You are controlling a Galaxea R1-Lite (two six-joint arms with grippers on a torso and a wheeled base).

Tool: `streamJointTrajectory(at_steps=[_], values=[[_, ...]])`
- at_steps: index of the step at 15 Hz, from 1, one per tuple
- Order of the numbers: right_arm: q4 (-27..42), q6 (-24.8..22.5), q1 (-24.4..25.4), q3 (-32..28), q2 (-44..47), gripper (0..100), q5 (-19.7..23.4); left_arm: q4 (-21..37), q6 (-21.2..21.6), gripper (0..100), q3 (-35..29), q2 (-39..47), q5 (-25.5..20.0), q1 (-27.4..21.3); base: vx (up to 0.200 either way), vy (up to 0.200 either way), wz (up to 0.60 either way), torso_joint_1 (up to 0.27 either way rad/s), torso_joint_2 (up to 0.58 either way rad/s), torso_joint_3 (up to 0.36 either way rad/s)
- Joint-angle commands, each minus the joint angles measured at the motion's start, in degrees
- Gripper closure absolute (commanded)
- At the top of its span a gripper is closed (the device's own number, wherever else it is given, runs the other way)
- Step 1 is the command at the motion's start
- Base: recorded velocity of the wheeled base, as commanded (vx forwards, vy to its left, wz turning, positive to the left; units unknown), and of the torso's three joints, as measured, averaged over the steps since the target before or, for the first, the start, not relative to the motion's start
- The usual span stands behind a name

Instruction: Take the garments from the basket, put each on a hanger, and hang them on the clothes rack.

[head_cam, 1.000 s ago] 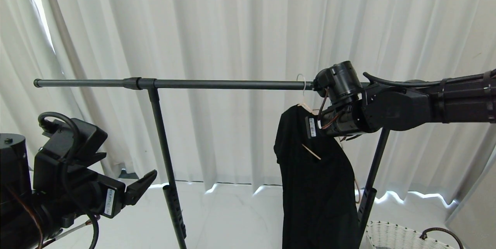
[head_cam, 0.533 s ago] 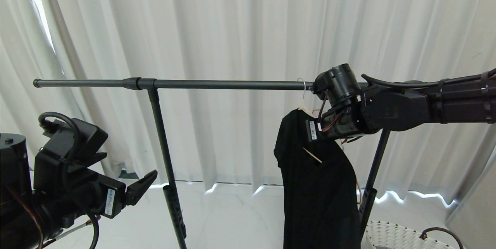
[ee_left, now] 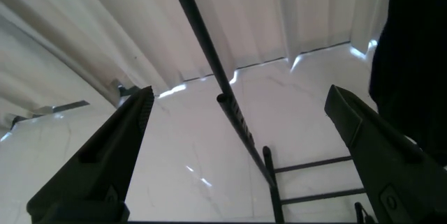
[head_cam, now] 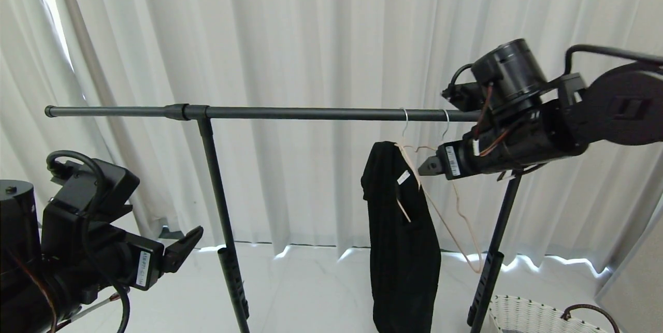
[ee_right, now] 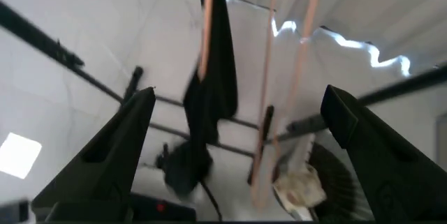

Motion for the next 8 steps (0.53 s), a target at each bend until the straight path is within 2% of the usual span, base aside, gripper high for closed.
streamJointTrajectory(at_steps=[1, 2, 4, 5, 8], values=[[5.26, -2.91, -0.42, 0.61, -9.35, 0, -0.21, -0.01, -0.01, 0, 0.07, -0.01, 0.04, 0.15, 0.000, 0.000, 0.00, 0.000, 0.00, 0.000], [7.19, -5.37, -1.92, 0.78, -11.19, 0, -1.35, -0.01, -0.01, 0, 0.07, -0.01, 0.04, 0.15, 0.000, 0.000, 0.00, 0.000, 0.00, 0.000], [7.81, -10.12, -5.08, 2.01, -13.56, 0, -3.20, -0.01, -0.01, 0, -0.02, 0.08, 0.04, 0.15, -0.200, 0.000, 0.00, 0.005, 0.00, 0.002], [7.81, -14.77, -8.51, 3.33, -16.03, 0, -3.28, -0.01, -0.01, 0, 0.07, -0.01, 0.04, 0.15, -0.200, 0.000, 0.00, 0.022, 0.01, 0.007], [7.81, -19.34, -12.11, 6.06, -18.40, 0, -3.72, -0.01, 0.08, 0, -0.11, -0.01, 0.04, 0.15, -0.200, 0.000, 0.00, -0.006, 0.00, 0.010]])
